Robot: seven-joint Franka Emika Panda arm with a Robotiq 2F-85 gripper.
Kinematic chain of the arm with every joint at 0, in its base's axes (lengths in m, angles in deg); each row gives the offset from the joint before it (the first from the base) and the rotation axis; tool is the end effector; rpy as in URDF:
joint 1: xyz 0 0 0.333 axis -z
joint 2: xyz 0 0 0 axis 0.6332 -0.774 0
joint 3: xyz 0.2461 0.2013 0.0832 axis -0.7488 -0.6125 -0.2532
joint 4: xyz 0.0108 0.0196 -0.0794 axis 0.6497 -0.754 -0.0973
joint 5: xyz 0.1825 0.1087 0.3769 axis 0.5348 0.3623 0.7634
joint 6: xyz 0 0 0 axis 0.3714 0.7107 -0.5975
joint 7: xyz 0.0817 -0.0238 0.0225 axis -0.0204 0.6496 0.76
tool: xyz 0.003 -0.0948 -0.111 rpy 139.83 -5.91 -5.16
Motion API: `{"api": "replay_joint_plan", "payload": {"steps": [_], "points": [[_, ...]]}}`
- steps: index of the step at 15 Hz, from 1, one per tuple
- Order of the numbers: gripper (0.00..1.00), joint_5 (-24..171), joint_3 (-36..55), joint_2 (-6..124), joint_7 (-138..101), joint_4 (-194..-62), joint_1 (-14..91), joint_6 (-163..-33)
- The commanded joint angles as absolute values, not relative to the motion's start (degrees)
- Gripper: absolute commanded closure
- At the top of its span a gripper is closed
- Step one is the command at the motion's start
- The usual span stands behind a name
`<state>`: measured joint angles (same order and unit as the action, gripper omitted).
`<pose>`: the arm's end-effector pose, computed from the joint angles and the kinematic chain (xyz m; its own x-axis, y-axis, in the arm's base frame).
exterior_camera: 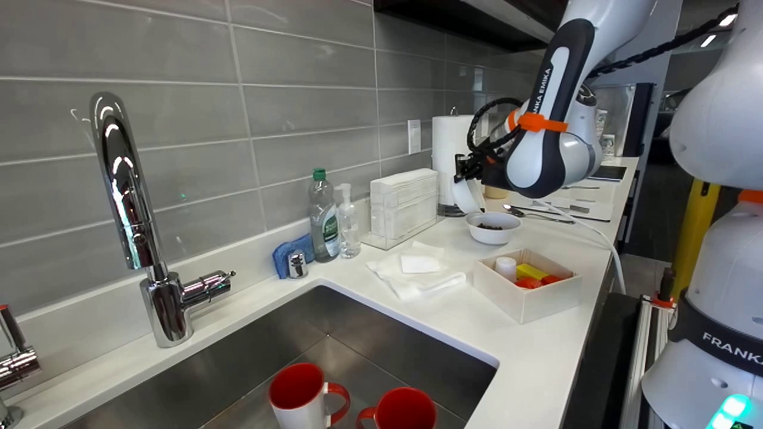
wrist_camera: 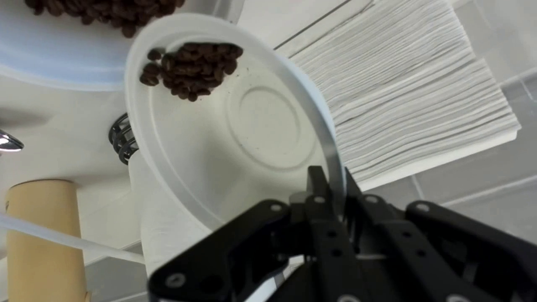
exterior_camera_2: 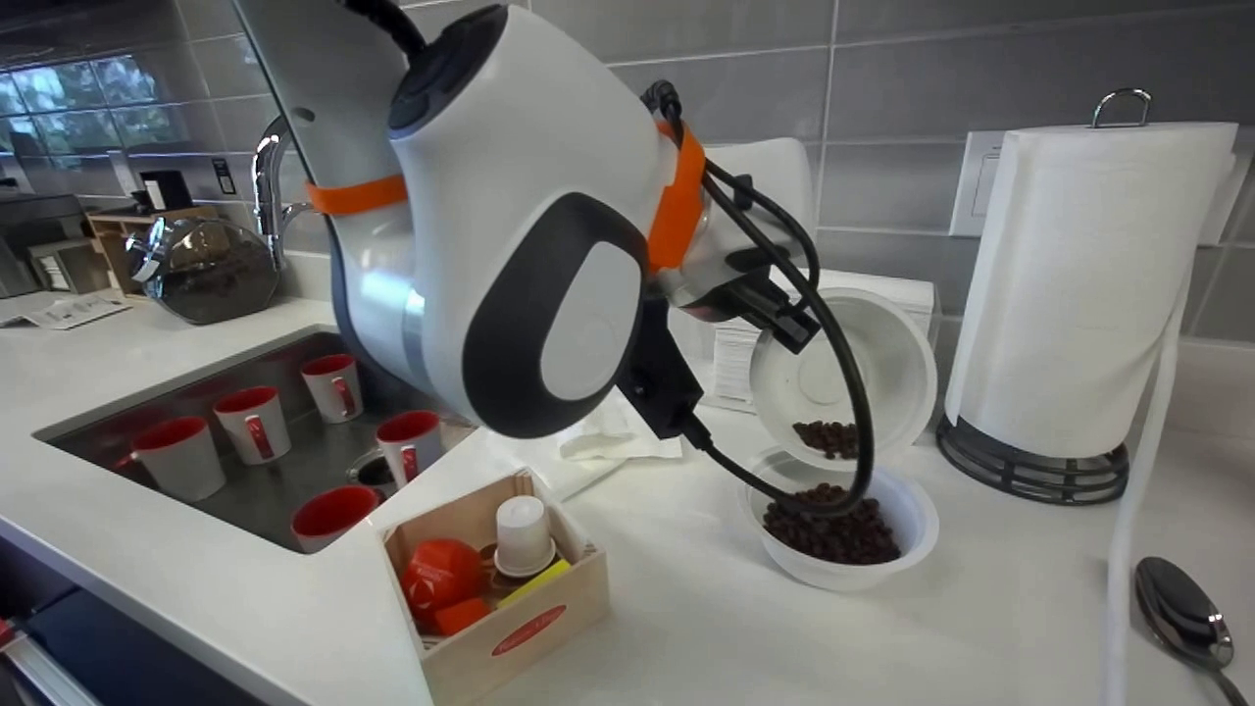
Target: Pick up the orange ball and small white cup, put them in the wooden box, pour the contents of the left plate into the right plate
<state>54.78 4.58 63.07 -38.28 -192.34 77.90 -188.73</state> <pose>0.4101 -0.2368 0.2239 0.3978 -0.4923 0.7742 -0.4852 -0.8291 -0.2779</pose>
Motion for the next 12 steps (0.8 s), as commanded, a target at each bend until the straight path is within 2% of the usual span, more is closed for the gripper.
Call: {"api": "replay_joint_plan", "payload": {"steps": [1, 7, 12], "points": [[1.00, 62.00, 8.01, 67.89, -34.45, -193.48, 69.08, -182.34], [1.00, 74.17, 12.60, 72.20, -22.60, -193.11, 57.07, -172.21], [1.00, 87.86, 10.33, 72.55, -8.23, -192.75, 52.71, -166.64]]}}
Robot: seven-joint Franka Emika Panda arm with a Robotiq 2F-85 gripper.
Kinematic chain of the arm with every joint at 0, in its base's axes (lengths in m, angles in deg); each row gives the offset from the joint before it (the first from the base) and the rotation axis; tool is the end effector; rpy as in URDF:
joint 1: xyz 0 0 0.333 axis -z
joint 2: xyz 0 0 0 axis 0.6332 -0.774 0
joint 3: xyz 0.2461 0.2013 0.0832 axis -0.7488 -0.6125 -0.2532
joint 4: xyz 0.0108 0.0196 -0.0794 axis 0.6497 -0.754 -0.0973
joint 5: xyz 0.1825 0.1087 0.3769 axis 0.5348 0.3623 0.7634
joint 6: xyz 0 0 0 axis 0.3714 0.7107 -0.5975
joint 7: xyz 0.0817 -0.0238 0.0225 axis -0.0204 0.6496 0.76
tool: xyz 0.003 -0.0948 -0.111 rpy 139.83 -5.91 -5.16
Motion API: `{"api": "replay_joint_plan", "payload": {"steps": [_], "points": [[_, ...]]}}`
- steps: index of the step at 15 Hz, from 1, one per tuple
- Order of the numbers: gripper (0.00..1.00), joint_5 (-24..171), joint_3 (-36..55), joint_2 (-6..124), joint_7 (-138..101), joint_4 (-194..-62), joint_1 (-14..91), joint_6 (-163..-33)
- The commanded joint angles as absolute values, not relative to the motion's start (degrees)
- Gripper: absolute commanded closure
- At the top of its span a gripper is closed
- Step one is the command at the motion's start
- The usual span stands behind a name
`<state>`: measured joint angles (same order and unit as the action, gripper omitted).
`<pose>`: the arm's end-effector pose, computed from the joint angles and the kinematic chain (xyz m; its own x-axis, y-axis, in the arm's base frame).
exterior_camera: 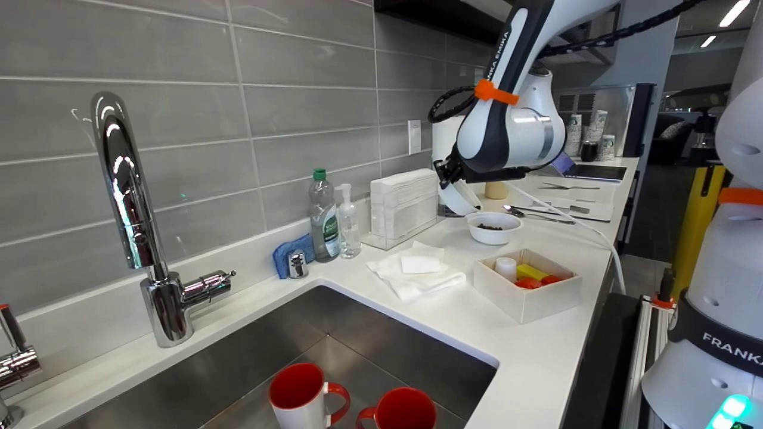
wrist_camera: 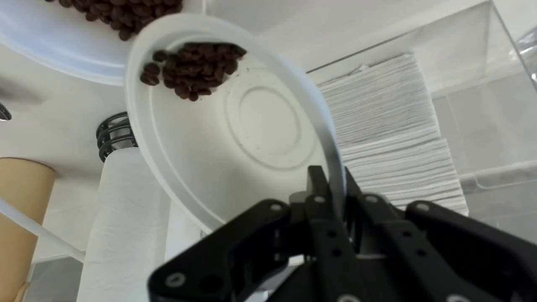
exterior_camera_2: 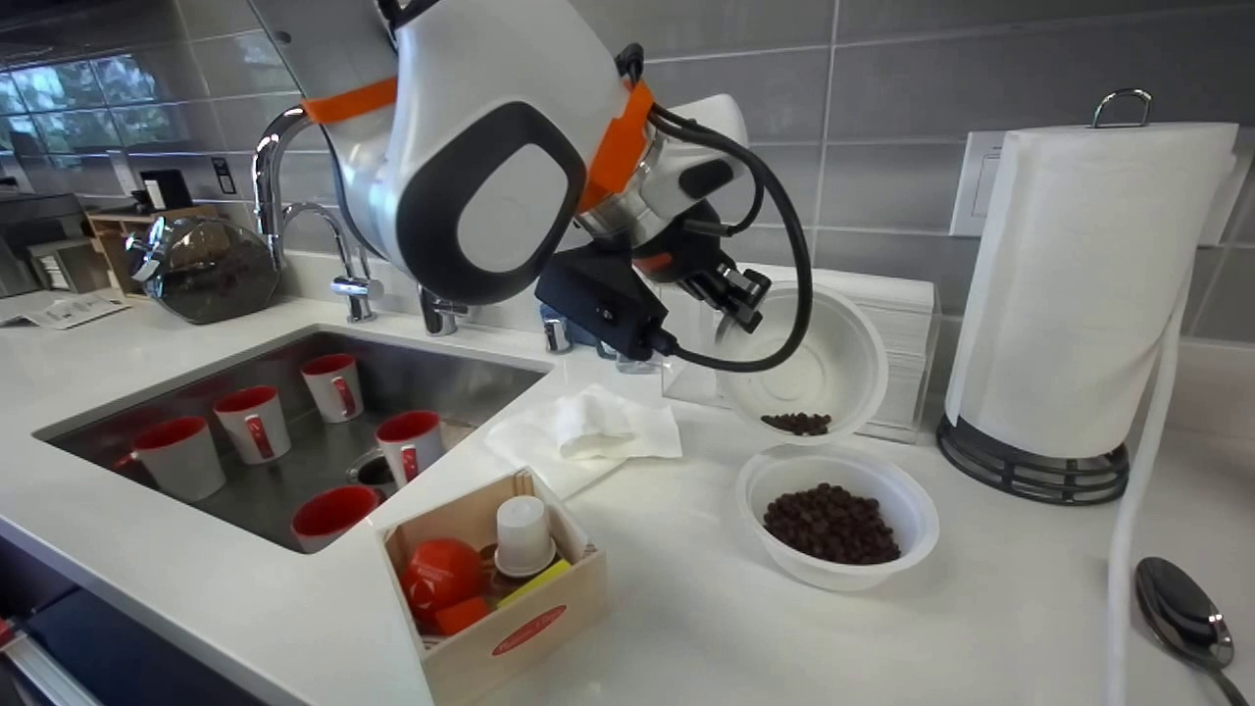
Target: Pick up the orange ball and small white cup, put them in the wooden box, pour the contents of the left plate into the right plate
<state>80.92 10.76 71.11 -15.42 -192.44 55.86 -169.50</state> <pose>0.4472 -0.1894 0.2367 0.6240 -0.3446 0.7013 -0.4517 -0.8914 -0.0362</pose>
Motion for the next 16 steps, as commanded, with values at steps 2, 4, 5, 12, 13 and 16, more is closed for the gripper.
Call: {"api": "replay_joint_plan", "payload": {"steps": [2, 4, 5, 12, 13, 16], "points": [[1.00, 91.83, 9.27, 72.28, -4.56, -192.60, 50.52, -165.56], [1.00, 96.97, 8.24, 71.82, -0.03, -192.49, 47.98, -165.64], [1.00, 99.74, 7.78, 71.60, 2.53, -192.50, 46.75, -165.64], [1.00, 124.04, 4.49, 68.15, 22.39, -192.95, 37.99, -168.65], [1.00, 126.45, 4.04, 67.78, 24.17, -192.97, 37.19, -169.00], [1.00, 132.60, 2.71, 66.63, 28.34, -193.00, 35.22, -171.08]]}}
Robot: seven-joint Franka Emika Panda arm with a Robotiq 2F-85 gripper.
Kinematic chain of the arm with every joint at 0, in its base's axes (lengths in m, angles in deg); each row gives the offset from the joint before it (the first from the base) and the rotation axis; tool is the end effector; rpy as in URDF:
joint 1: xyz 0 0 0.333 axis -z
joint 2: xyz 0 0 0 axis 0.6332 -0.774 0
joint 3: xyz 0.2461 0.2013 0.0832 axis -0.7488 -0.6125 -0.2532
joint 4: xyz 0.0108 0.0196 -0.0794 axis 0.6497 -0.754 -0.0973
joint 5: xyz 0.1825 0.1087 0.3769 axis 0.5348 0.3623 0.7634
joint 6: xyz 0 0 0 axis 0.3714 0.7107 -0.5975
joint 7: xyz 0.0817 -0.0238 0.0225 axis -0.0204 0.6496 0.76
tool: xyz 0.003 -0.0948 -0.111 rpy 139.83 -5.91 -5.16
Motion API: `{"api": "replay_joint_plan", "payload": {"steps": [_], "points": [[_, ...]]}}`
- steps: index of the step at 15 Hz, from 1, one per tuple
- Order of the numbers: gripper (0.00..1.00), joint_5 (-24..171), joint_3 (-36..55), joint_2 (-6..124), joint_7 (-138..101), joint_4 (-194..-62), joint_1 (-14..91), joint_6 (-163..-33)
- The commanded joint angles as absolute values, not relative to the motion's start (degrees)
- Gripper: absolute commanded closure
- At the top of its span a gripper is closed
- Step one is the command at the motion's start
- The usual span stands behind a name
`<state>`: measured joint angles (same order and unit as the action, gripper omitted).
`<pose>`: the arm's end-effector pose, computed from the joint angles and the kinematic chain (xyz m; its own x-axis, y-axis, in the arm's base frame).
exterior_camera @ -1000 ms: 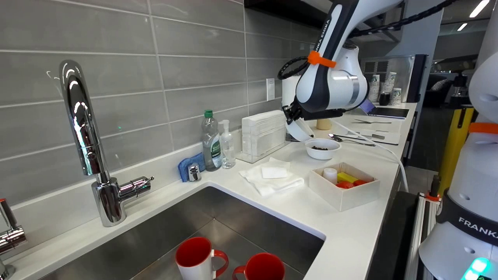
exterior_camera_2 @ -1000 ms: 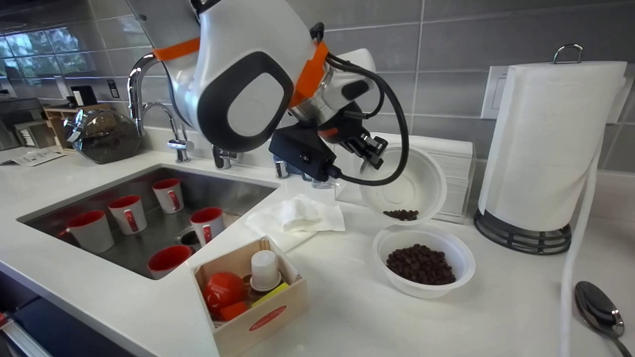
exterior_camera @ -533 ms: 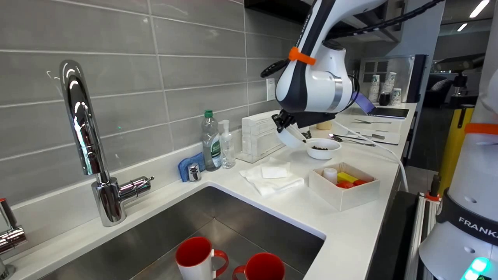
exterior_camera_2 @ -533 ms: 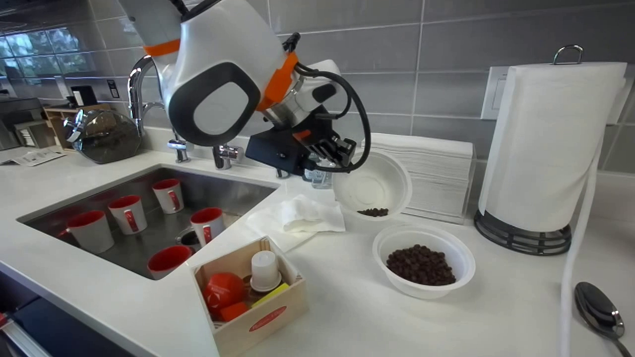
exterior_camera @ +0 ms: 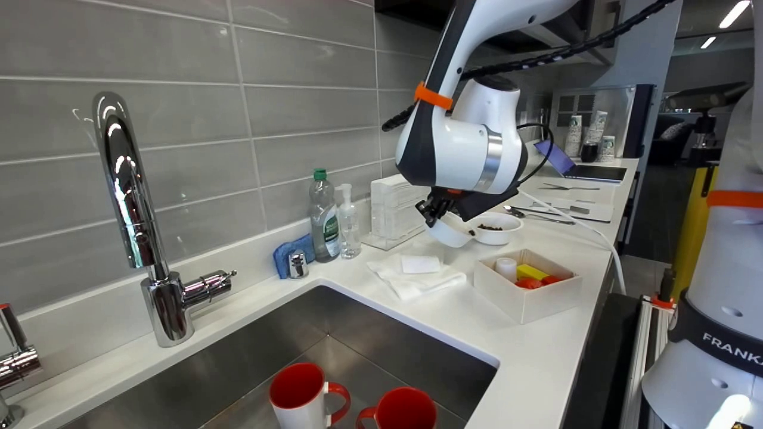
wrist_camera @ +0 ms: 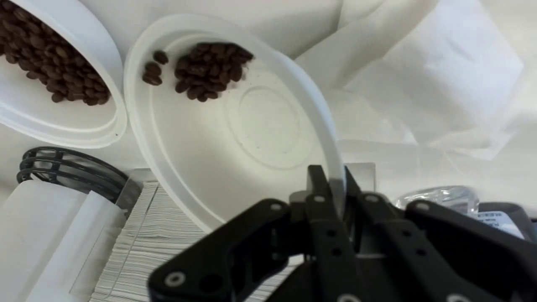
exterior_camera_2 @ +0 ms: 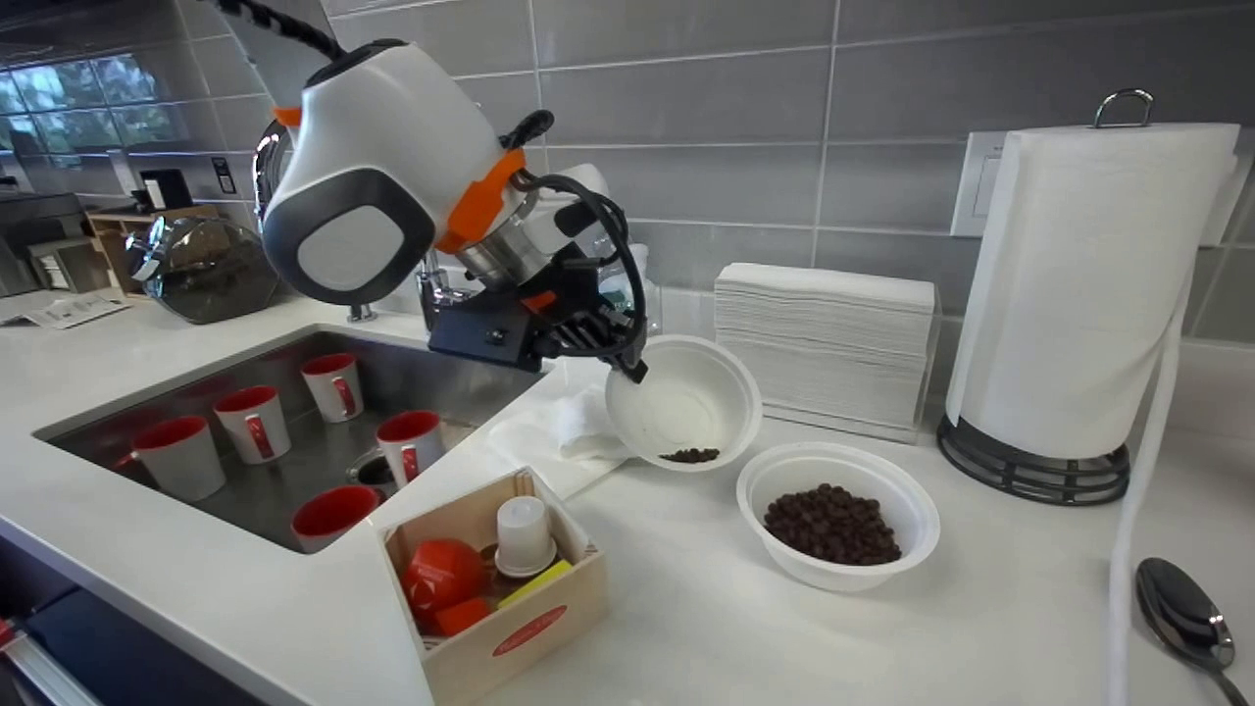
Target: Pick up the orange ball and small white cup, put them in the wooden box, pour the contents of the left plate into the right plate
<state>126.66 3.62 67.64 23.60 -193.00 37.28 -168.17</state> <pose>0.4310 -0.0766 0.1868 0.8260 -0.1077 0.5533 -0.2427 -0.9539 0.1767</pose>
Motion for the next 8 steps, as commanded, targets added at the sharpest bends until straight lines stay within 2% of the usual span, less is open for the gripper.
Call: {"api": "replay_joint_plan", "payload": {"steps": [1, 2, 3, 4, 8], "points": [[1.00, 134.36, 2.26, 66.41, 29.07, -193.01, 34.70, -172.29], [0.75, 135.56, 1.87, 66.44, 29.75, -193.01, 34.45, -172.84], [0.74, 136.66, 1.60, 66.60, 30.35, -193.01, 34.23, -173.40], [0.68, 137.53, 1.33, 66.81, 30.88, -193.01, 34.14, -173.84], [0.34, 141.05, 1.28, 68.35, 33.11, -192.99, 34.60, -172.49]]}}
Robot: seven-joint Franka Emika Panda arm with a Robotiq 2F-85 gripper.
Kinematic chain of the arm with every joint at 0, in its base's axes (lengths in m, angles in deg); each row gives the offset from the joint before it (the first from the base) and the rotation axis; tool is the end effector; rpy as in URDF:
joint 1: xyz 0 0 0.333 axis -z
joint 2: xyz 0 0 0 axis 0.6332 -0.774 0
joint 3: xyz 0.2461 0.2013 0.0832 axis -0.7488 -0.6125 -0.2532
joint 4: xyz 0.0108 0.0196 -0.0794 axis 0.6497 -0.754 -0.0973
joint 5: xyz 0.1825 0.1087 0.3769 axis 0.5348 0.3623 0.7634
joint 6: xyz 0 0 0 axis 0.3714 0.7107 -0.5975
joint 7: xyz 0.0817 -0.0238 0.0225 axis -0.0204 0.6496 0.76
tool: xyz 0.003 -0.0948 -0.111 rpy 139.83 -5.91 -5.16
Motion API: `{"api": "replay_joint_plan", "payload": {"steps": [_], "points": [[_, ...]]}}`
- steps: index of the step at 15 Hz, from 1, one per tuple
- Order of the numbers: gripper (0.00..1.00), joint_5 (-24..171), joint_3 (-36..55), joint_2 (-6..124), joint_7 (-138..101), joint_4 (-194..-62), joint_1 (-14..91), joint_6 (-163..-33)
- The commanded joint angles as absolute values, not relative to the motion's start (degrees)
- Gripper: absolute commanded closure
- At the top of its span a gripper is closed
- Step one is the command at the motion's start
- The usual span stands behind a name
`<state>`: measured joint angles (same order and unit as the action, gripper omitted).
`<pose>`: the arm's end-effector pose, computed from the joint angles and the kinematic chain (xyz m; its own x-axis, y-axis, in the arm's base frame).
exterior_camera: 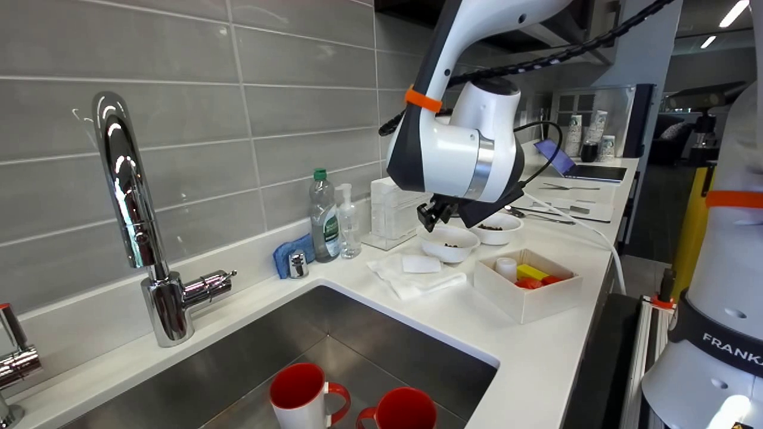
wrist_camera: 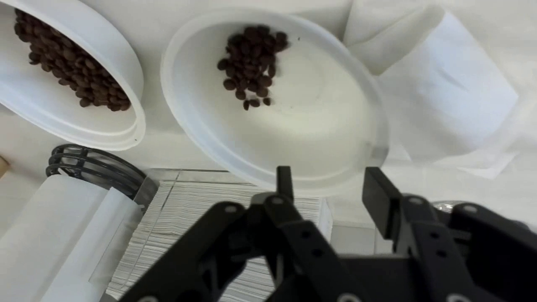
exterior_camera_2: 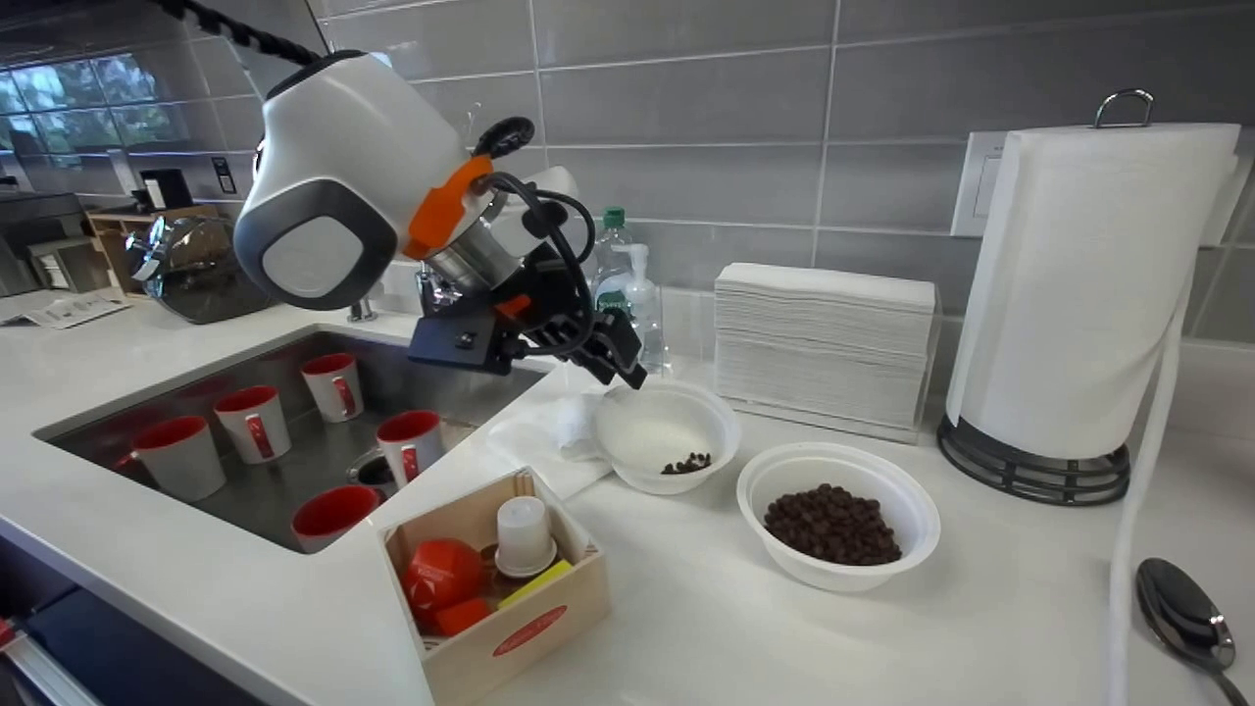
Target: Pick up the orange ball and small white cup, put them in the wooden box, pour the contents of the left plate into the right plate
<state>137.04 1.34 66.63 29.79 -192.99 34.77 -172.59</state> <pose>0.4170 -0.0633 0.1853 0.8281 -0.0908 0.5532 -0.2612 -0.9357 0.2373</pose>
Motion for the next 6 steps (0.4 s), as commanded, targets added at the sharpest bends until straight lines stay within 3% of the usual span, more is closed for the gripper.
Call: {"api": "replay_joint_plan", "payload": {"steps": [1, 4, 6], "points": [[0.24, 141.99, 1.36, 69.02, 33.75, -192.97, 34.76, -171.83], [0.01, 144.40, 1.38, 71.25, 35.90, -192.93, 35.02, -170.22], [0.00, 145.70, 1.35, 72.91, 37.15, -192.85, 35.13, -169.24]]}}
